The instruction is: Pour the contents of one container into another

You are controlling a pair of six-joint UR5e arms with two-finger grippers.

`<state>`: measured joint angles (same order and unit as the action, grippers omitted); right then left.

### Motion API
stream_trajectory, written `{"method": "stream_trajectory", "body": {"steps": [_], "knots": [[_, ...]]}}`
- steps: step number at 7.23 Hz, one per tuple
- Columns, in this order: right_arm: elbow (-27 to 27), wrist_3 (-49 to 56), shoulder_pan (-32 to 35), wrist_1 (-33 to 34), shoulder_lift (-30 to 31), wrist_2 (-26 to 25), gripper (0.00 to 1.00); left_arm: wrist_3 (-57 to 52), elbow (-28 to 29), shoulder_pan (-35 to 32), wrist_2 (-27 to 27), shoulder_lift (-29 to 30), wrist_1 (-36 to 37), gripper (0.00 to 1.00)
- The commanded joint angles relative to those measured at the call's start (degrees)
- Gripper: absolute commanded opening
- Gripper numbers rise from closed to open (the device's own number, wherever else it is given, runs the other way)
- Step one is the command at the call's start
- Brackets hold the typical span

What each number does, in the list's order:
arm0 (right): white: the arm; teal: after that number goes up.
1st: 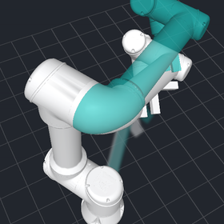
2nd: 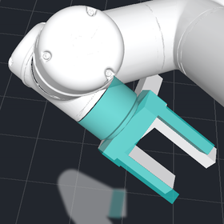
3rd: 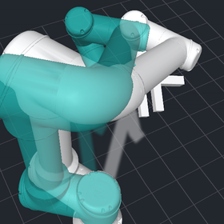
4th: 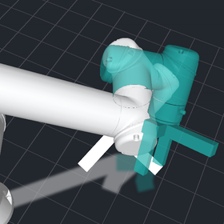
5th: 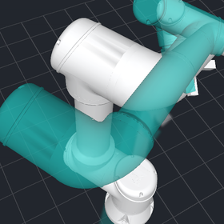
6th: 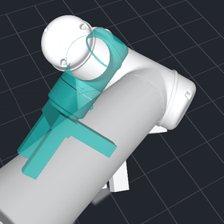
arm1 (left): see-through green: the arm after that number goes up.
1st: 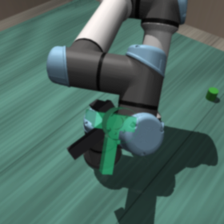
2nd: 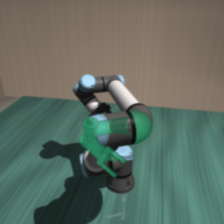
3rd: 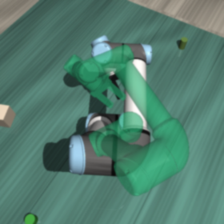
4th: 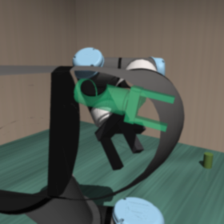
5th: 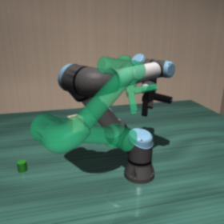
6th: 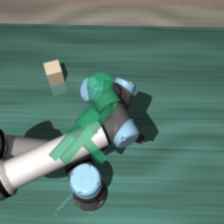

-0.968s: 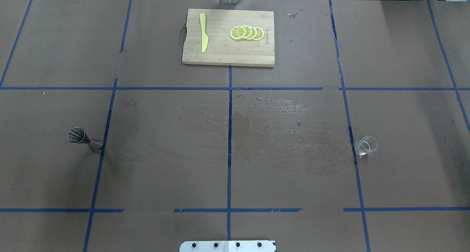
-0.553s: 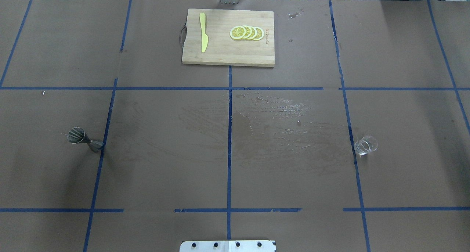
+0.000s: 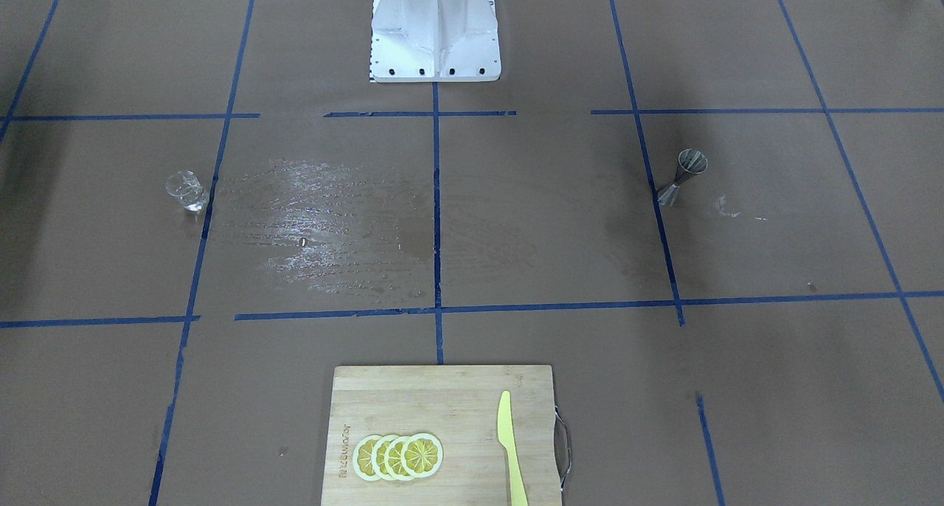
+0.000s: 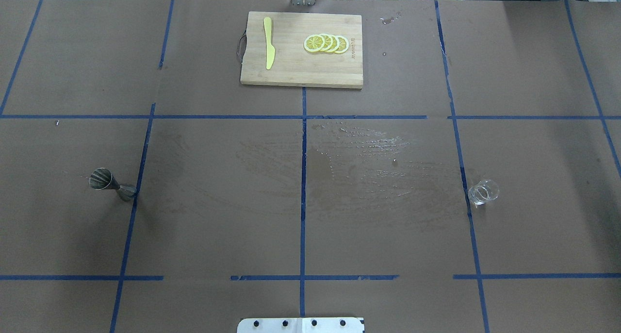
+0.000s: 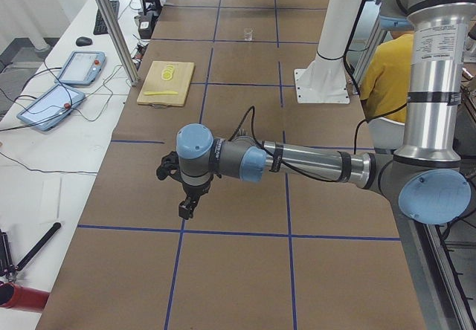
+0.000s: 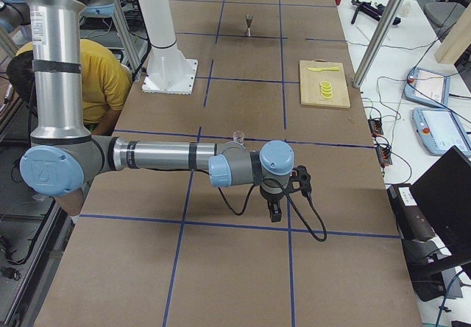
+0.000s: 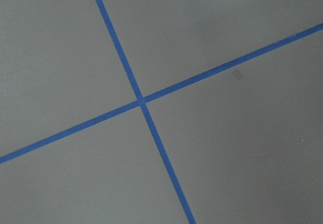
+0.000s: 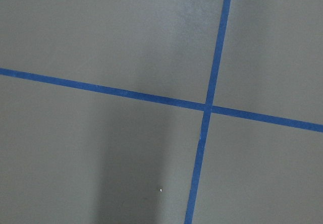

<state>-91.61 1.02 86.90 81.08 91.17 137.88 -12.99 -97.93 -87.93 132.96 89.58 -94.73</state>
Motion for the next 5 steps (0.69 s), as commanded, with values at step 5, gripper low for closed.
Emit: {"method": "stream_trajectory", "body": {"steps": [5], "knots": [[-0.9, -0.8, -0.2, -9.5, 3.7, 4.6, 1.00, 38.1, -6.7, 16.5, 6.4, -1.2, -34.4, 1.00]]}}
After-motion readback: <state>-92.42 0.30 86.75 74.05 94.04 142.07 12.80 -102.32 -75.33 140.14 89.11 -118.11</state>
